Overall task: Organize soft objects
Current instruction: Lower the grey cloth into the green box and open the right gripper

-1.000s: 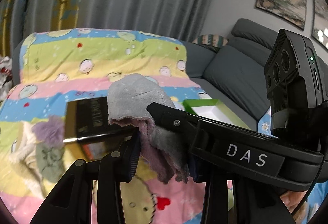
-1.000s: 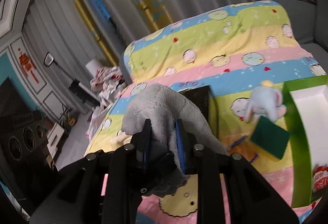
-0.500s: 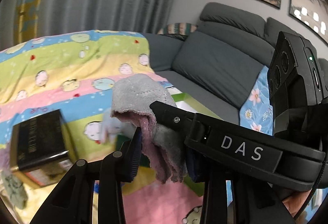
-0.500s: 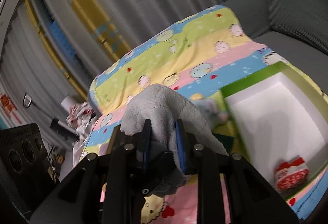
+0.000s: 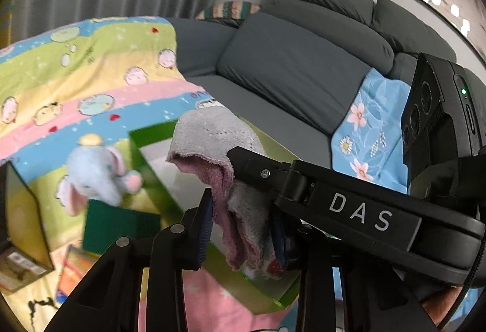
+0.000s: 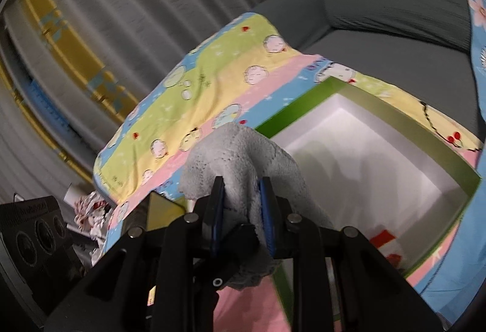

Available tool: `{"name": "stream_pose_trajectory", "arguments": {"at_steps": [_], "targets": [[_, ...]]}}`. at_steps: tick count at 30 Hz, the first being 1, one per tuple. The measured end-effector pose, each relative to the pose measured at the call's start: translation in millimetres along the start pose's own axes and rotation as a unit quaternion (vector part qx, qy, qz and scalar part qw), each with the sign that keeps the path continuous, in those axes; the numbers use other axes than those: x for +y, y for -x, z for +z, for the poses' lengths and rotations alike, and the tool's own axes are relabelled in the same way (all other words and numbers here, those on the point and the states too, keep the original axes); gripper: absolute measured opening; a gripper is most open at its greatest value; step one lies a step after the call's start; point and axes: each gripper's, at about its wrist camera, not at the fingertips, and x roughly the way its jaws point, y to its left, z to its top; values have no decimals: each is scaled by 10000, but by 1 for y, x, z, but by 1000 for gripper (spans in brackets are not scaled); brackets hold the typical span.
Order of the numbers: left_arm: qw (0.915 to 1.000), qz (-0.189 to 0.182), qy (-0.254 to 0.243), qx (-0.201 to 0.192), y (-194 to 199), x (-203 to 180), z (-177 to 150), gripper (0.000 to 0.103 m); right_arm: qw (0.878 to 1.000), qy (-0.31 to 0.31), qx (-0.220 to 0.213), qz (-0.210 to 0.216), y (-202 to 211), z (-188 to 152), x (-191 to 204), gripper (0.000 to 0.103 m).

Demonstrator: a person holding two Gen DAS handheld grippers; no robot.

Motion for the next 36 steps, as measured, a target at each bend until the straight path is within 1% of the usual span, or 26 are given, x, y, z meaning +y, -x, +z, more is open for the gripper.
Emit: {"name": "stream_pose_trajectory", "arguments": {"at_steps": [3, 13, 17, 21, 25, 30, 36], "targets": [[9998, -135, -4, 146, -13, -3, 1, 34, 9998, -166, -21, -127, 0, 2, -12, 22], [9983, -358, 48, 462, -40, -10, 0, 34, 9977, -511, -18, -435, -3, 5, -36, 22], [9970, -392, 110, 656, -50, -7, -1, 34, 9965, -641, 94, -536, -8, 4, -46, 22], [9966, -378, 120, 722, -54, -8, -2, 34, 9957, -726, 130, -554, -11, 4, -50, 22], [9952, -439, 225, 844, -60, -7, -4, 34, 9945, -737, 133, -735, -12, 4, -53, 22], [9948, -388, 114, 930, -64, -8, -4, 34, 9933, -815, 185, -803, -15, 3, -59, 23], [9926, -551, 335, 1028, -70, -3, -2, 34, 9919, -874, 118, -910, -13, 5, -62, 22]]}}
